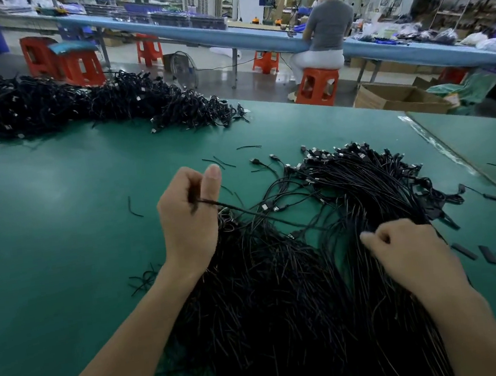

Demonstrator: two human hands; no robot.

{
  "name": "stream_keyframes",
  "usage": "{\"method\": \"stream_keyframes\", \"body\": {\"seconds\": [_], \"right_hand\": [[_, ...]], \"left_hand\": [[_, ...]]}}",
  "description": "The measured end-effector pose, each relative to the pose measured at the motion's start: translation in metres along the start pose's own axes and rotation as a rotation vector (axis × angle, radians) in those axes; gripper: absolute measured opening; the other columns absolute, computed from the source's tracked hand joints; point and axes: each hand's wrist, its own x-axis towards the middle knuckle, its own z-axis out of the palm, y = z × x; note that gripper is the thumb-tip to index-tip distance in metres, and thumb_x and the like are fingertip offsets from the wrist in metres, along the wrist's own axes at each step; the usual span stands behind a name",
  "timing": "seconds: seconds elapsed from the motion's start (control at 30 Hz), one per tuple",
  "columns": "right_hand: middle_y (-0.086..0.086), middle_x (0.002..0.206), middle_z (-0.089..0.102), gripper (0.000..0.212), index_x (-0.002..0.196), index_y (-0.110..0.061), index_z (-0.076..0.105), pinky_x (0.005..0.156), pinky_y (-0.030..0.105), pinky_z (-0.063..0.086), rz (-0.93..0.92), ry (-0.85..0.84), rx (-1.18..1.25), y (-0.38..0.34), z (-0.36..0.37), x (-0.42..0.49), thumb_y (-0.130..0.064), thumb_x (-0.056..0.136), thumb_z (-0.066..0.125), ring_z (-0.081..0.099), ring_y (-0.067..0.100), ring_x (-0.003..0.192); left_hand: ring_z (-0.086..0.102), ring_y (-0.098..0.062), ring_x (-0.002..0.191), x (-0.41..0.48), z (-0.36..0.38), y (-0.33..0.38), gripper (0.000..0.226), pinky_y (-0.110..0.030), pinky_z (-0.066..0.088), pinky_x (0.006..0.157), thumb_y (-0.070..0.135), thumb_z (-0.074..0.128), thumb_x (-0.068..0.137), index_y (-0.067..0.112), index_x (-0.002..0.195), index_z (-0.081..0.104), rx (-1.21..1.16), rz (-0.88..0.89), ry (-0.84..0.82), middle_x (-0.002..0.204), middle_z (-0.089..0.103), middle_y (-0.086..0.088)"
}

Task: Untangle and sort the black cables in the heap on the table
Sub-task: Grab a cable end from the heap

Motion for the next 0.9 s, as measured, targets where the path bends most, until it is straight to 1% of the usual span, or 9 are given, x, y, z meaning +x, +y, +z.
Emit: {"method": "stream_keyframes", "body": {"seconds": [0.03,0.1,0.2,0.33,0.4,0.47,0.63,0.77,0.9], "right_hand": [[-0.004,0.083,0.067,0.027,0.092,-0.026,0.067,0.073,0.037,0.051,0.004,-0.101,-0.144,-0.002,-0.002,-0.001,-0.043,0.100,0.048,0.064,0.018,0.077],[-0.007,0.125,0.062,0.036,0.136,-0.031,0.053,0.094,0.038,0.047,-0.091,-0.242,-0.265,-0.013,-0.007,-0.005,-0.038,0.101,0.046,0.061,0.008,0.101],[-0.013,0.130,0.056,0.053,0.150,-0.036,0.035,0.077,0.017,0.041,-0.286,-0.399,0.127,-0.034,-0.010,-0.014,-0.021,0.100,0.044,0.054,-0.014,0.069],[-0.018,0.107,0.071,0.034,0.121,-0.039,0.062,0.092,0.029,0.052,-0.320,-0.350,0.627,-0.059,-0.010,-0.033,-0.047,0.100,0.038,0.067,0.011,0.098],[-0.002,0.083,0.074,0.068,0.105,-0.018,0.069,0.088,0.034,0.051,-0.279,-0.406,0.709,-0.066,-0.009,-0.035,-0.070,0.093,0.028,0.069,0.013,0.083],[-0.001,0.057,0.067,0.061,0.084,-0.017,0.071,0.067,0.035,0.053,-0.255,-0.407,0.719,-0.069,-0.005,-0.036,-0.064,0.096,0.034,0.065,0.013,0.056],[-0.012,0.042,0.042,0.036,0.068,-0.025,0.063,0.041,0.022,0.030,-0.260,-0.036,0.672,-0.054,0.007,-0.019,-0.043,0.098,0.052,0.034,0.005,0.039],[-0.004,0.046,0.050,0.031,0.071,-0.027,0.066,0.038,0.021,0.026,-0.233,0.133,0.769,-0.050,0.008,-0.012,-0.040,0.097,0.056,0.034,0.009,0.038],[-0.003,0.046,0.046,0.033,0.071,-0.023,0.067,0.041,0.024,0.028,-0.265,0.082,0.790,-0.059,0.013,-0.011,-0.042,0.096,0.055,0.033,0.009,0.042]], "left_hand": [[0.033,-0.004,0.050,-0.002,0.001,0.002,0.038,-0.017,0.029,0.047,0.044,0.044,0.098,0.022,0.067,0.039,0.058,0.041,-0.071,0.058,0.035,0.011],[0.033,-0.007,0.050,-0.010,0.007,0.008,0.039,-0.020,0.031,0.048,0.043,0.034,0.103,0.020,0.071,0.039,0.197,0.108,-0.267,0.060,0.038,0.009],[0.039,-0.011,0.053,-0.021,0.016,0.017,0.032,-0.032,0.037,0.050,0.040,0.029,0.105,0.019,0.081,0.038,0.421,0.189,-0.443,0.064,0.043,0.007],[0.041,-0.011,0.060,-0.029,0.023,0.024,0.020,-0.029,0.027,0.051,0.026,0.034,0.106,0.027,0.086,0.031,0.646,0.218,-0.483,0.067,0.040,0.012],[0.041,-0.012,0.062,-0.031,0.025,0.024,0.021,-0.027,0.025,0.050,0.024,0.036,0.105,0.028,0.086,0.030,0.708,0.200,-0.500,0.070,0.042,0.011],[0.043,-0.011,0.065,-0.030,0.023,0.022,0.019,-0.024,0.026,0.052,0.028,0.041,0.104,0.029,0.086,0.033,0.686,0.180,-0.515,0.073,0.046,0.012],[0.043,0.001,0.044,-0.021,0.006,0.016,0.029,-0.012,0.032,0.046,0.047,0.069,0.088,0.026,0.071,0.059,0.307,-0.178,-0.804,0.051,0.054,0.018],[0.029,-0.006,0.040,-0.018,-0.005,0.025,0.058,-0.015,0.026,0.040,0.068,0.047,0.087,0.021,0.063,0.069,-0.039,-0.610,-1.083,0.045,0.036,0.013],[0.019,-0.008,0.042,-0.024,-0.002,0.037,0.055,-0.016,0.020,0.041,0.051,0.041,0.102,0.015,0.066,0.063,-0.458,-0.718,-1.192,0.050,0.023,0.006]]}}
